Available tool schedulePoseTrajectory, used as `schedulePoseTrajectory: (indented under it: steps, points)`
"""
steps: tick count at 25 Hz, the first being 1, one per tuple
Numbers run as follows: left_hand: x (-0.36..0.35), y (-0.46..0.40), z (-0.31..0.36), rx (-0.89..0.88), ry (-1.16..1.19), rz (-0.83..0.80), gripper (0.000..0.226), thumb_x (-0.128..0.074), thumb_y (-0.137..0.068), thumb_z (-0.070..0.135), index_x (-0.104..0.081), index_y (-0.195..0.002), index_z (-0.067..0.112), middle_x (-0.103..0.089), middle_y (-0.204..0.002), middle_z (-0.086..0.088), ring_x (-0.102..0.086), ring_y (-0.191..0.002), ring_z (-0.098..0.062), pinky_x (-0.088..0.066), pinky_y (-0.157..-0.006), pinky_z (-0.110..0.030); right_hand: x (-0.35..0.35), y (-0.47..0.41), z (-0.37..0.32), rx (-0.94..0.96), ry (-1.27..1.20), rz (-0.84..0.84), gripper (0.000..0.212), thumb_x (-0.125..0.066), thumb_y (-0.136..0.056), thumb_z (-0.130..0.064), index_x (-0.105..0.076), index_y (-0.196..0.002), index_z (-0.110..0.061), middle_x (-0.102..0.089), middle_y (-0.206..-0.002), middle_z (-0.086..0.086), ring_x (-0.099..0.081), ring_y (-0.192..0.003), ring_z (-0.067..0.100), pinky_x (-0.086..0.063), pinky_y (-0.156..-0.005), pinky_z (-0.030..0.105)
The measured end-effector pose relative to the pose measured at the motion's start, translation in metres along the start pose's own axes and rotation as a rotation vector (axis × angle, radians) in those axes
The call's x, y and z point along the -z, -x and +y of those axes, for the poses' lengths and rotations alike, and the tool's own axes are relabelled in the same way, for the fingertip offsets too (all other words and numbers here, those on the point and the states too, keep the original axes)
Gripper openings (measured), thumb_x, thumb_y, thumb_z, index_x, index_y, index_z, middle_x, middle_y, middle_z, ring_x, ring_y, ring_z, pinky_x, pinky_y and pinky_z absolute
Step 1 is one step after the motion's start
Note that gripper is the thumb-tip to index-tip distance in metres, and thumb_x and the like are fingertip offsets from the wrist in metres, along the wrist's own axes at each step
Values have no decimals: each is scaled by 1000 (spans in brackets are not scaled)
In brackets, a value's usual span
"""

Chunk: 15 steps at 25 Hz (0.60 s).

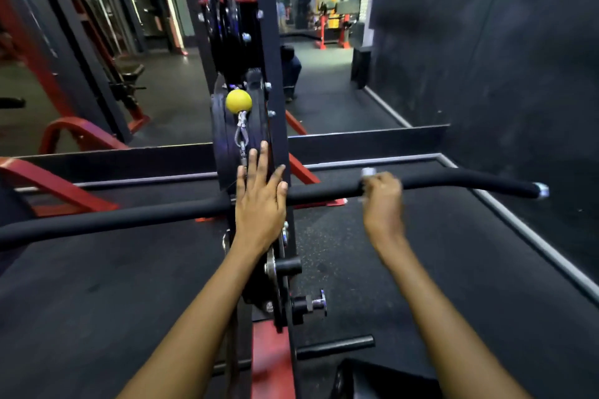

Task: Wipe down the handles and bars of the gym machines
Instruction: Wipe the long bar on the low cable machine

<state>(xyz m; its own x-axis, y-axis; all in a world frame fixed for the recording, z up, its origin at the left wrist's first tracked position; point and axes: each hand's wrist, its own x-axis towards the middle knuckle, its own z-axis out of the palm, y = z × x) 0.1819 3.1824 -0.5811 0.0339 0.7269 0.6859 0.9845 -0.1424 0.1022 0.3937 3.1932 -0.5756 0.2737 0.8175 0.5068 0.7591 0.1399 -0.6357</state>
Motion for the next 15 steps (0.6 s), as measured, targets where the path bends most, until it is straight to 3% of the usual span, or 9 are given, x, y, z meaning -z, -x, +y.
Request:
schedulePoseTrajectory:
  steps: [2,3,5,6,8,10,11,13,15]
  points:
    - [-2,3,-8,-7,-79,58,51,-29,-96,35,-44,-144,23,-15,-161,0,-1,-149,-20,6,-118,-40,-15,25,-49,213,-60,-233,17,-48,-92,-4,-65,-96,-2,-55,-94,8,-52,-91,12,-38,-81,22]
    - [-4,3,-11,-1,-96,71,53,-29,-96,36,-42,-146,23,-17,-160,0,2,-149,-18,3,-118,-42,-17,36,-60,372,-23,-262,18,-51,-91,-4,-66,-101,-4,-57,-97,4,-51,-91,5,-39,-84,16]
    - [-10,4,-17,19,-79,85,54,-29,-96,37,-38,-148,21,-16,-161,-1,5,-149,-18,-3,-118,-44,-8,30,-43,523,26,-206,27,-55,-87,-4,-66,-111,-5,-65,-103,6,-52,-93,12,-43,-88,20]
    - [-12,5,-17,29,-66,90,55,-29,-97,37,-34,-150,22,-12,-161,-1,4,-149,-20,-4,-118,-44,1,20,-24,459,47,-147,28,-54,-88,-5,-67,-112,-5,-66,-104,8,-51,-94,15,-41,-90,19]
    - [-14,4,-15,38,-49,101,57,-31,-97,37,-27,-152,24,-1,-162,-1,0,-149,-24,-5,-119,-44,12,7,11,132,47,71,26,-51,-89,0,-68,-109,-2,-67,-104,13,-50,-93,18,-40,-90,21]
    - [-15,4,-14,36,-24,126,59,-31,-98,39,-21,-153,24,8,-162,-1,0,-149,-25,-3,-120,-43,-5,8,0,5,40,130,22,-51,-88,4,-69,-101,0,-66,-98,14,-51,-89,26,-47,-87,35]
    - [-16,4,-15,45,-6,134,59,-30,-98,40,-19,-154,23,8,-161,-4,0,-149,-25,-1,-120,-42,-19,17,-26,93,14,42,21,-52,-88,2,-68,-100,-1,-65,-98,13,-52,-90,25,-47,-86,37]
    - [-15,3,-15,88,19,137,62,-31,-98,40,-16,-154,19,-1,-161,-11,-5,-149,-26,-3,-119,-43,-40,44,-72,470,13,-186,25,-52,-85,-2,-67,-105,-1,-65,-104,11,-53,-93,22,-45,-89,31]
    - [-15,3,-15,121,34,120,64,-31,-97,39,-14,-154,14,-7,-161,-14,-10,-148,-26,-8,-118,-43,-36,40,-65,670,-5,-237,33,-53,-84,-5,-64,-114,-1,-64,-109,11,-54,-95,17,-44,-90,23]
